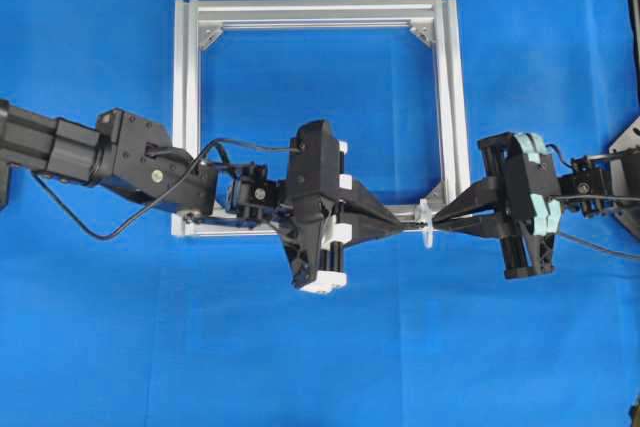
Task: Insert the wire through the string loop located on the right side.
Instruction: 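Move the left gripper down and right toward the protruding plug, then grasp the USB plug with the left gripper beyond the loop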
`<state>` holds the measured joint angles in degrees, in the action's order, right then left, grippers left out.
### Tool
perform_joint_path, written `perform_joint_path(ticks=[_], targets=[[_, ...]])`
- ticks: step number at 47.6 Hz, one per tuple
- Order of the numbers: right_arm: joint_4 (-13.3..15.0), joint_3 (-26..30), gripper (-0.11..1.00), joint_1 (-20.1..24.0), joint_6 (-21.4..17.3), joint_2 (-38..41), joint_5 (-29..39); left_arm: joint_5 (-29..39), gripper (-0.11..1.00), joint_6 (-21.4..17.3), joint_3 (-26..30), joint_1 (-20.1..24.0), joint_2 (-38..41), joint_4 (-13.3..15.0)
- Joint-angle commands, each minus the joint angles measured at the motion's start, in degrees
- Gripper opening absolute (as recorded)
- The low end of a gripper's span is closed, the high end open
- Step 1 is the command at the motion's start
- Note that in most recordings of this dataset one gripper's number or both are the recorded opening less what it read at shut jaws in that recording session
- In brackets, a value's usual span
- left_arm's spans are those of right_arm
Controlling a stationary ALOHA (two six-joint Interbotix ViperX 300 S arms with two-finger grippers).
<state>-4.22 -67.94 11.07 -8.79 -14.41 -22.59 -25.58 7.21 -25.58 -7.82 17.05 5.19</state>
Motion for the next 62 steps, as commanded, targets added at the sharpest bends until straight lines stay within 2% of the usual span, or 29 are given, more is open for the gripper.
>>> perform_joint_path(ticks=[1, 19, 21, 24, 33, 37, 50, 62], targets=[[0.0, 0.79, -0.02, 0.0, 0.09, -0.26, -0.53, -0.09, 0.0, -0.09, 1.23, 0.44, -1.05, -0.09], [0.0, 0.79, -0.02, 0.09, 0.18, -0.26, -0.53, 1.93, 0.01, -0.44, 1.85, 0.44, -0.62, -0.62], [0.0, 0.79, -0.02, 0.09, 0.26, -0.26, -0.53, 1.93, 0.04, -0.44, 1.93, 0.44, -0.53, -0.62], [0.0, 0.79, -0.02, 0.09, 0.26, -0.26, -0.53, 1.93, 0.16, -0.44, 2.29, 0.44, -0.44, -0.62], [0.0, 0.79, -0.02, 0.09, 0.18, -0.26, -0.53, 1.93, 0.73, -0.35, 3.16, 0.44, -0.09, -0.62], [0.0, 0.79, -0.02, 0.09, 0.26, -0.26, -0.44, 1.93, 0.89, -0.35, 3.43, 0.44, 0.35, -0.62], [0.0, 0.79, -0.02, 0.0, 0.26, -0.26, -0.53, 1.76, 0.87, -0.35, 4.92, 0.26, 5.54, -0.62], [0.0, 0.79, -0.02, 0.09, 0.26, -0.26, -0.53, 1.67, 0.87, -0.35, 4.92, 0.26, 6.68, -0.62]])
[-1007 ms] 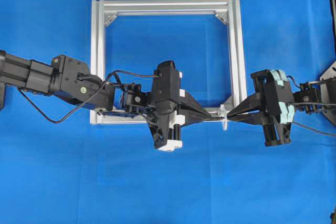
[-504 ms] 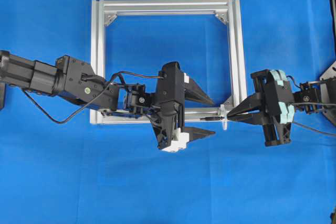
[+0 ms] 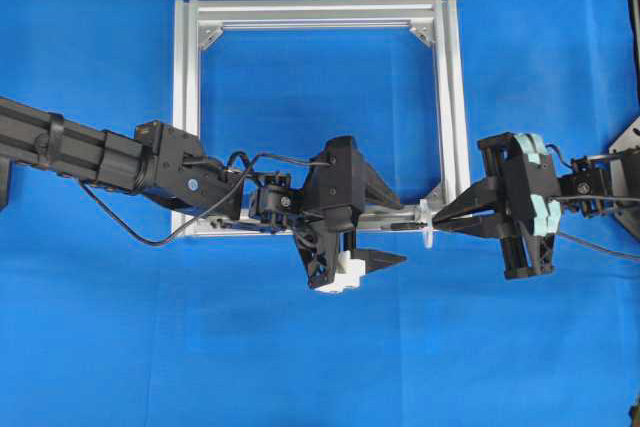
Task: Insert the wire through the string loop located on the right side.
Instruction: 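Grasp the USB plug with the left gripper beyond the loop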
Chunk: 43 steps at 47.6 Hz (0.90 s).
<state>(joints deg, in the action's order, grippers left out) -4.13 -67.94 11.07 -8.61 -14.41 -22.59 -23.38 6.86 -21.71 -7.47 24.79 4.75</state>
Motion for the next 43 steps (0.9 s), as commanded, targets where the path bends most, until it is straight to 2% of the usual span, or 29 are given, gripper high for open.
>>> perform_joint_path(ticks=[1, 37, 40, 43], targets=[[-0.09, 0.79, -0.02, 0.09, 0.09, -0.26, -0.53, -0.53, 0.87, 0.0, 1.05, -0.09, -1.05, -0.18], [-0.09, 0.79, -0.02, 0.09, 0.09, -0.26, -0.53, -0.26, 0.85, 0.0, 1.14, -0.09, -1.14, -0.26], [-0.09, 0.79, -0.02, 0.09, 0.09, -0.18, -0.53, -0.18, 0.82, -0.18, 1.23, 0.0, -1.05, -0.18], [-0.09, 0.79, -0.02, 0.09, 0.09, -0.26, -0.53, -0.26, 0.72, -0.7, 1.49, 0.09, -1.05, -0.26]])
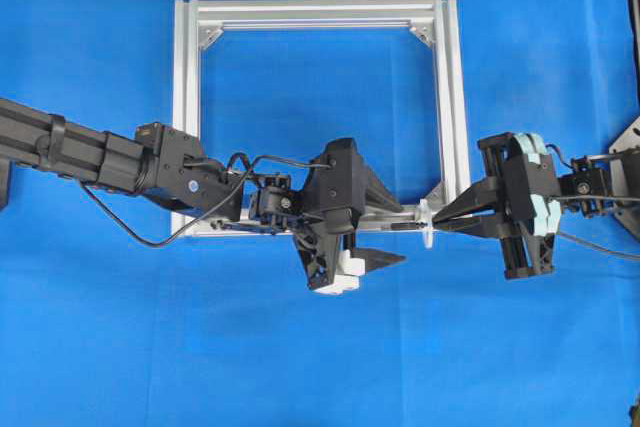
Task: Insert the wire through the string loop located on the right side.
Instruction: 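Grasp the USB plug with the left gripper beyond the loop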
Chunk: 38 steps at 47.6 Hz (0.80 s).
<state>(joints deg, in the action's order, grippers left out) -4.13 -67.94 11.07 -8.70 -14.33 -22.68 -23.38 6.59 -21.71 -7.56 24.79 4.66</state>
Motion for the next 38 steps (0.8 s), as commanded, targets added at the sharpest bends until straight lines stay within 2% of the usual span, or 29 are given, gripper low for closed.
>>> perform_joint_path(ticks=[1, 8, 10, 12, 32, 38], targets=[[0.0, 0.79, -0.02, 0.09, 0.18, -0.35, -0.35, -0.44, 0.67, -0.62, 1.49, 0.18, -1.05, -0.09], [0.0, 0.88, -0.02, 0.09, 0.18, -0.35, -0.44, -0.7, 0.23, -1.58, 2.11, 0.35, -0.88, -0.09], [0.0, 0.88, -0.02, 0.0, 0.18, -0.35, -0.35, -0.62, 0.13, -1.58, 2.2, 0.35, -0.88, -0.09], [0.0, 0.88, -0.02, 0.0, 0.18, -0.35, -0.44, -0.62, 0.08, -1.58, 2.2, 0.35, -0.88, -0.09], [0.18, 0.97, -0.02, 0.09, 0.18, -0.35, -0.18, -0.62, 0.08, -1.58, 2.11, 0.35, -0.88, 0.0], [0.18, 0.97, 0.07, 0.09, 0.09, -0.35, 0.35, -0.7, 0.08, -1.58, 2.11, 0.35, -0.88, -0.09]])
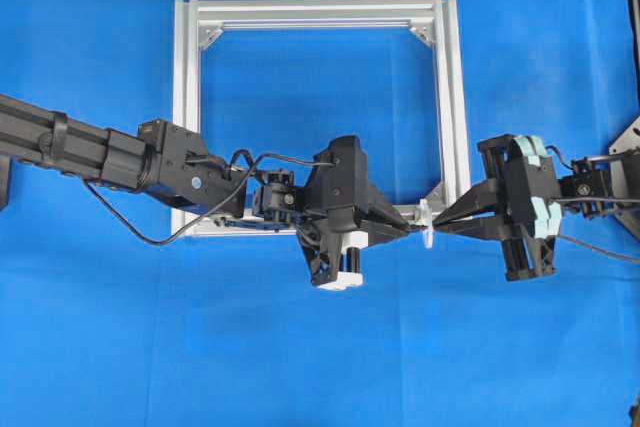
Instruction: Insert the wire through the string loop located on the right side.
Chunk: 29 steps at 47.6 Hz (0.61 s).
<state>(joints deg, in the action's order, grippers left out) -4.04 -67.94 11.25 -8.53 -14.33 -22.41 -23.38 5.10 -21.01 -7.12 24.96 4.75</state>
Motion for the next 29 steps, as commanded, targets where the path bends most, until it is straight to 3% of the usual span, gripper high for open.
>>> perform_joint_path(ticks=[1, 5, 11, 16, 29], targets=[[0.09, 0.97, 0.1, -0.09, -0.09, -0.35, 0.18, -0.62, 0.08, -0.09, 1.41, -0.09, -1.05, -0.18], [-0.09, 1.05, 0.29, -0.09, -0.09, -0.35, 0.18, -0.62, 0.08, -0.09, 1.41, -0.09, -1.05, -0.18], [-0.09, 1.14, 0.68, -0.09, -0.09, -0.35, 0.18, -0.7, 0.08, -0.09, 0.97, -0.09, -1.32, -0.18], [-0.18, 1.05, 0.94, -0.09, -0.09, -0.44, 0.18, -0.62, 0.08, -0.18, 0.35, -0.26, -1.76, -0.18], [-0.09, 1.05, 0.95, -0.09, -0.09, -1.14, 0.18, -1.58, 0.08, -0.26, -6.86, -0.88, -6.68, -0.18]])
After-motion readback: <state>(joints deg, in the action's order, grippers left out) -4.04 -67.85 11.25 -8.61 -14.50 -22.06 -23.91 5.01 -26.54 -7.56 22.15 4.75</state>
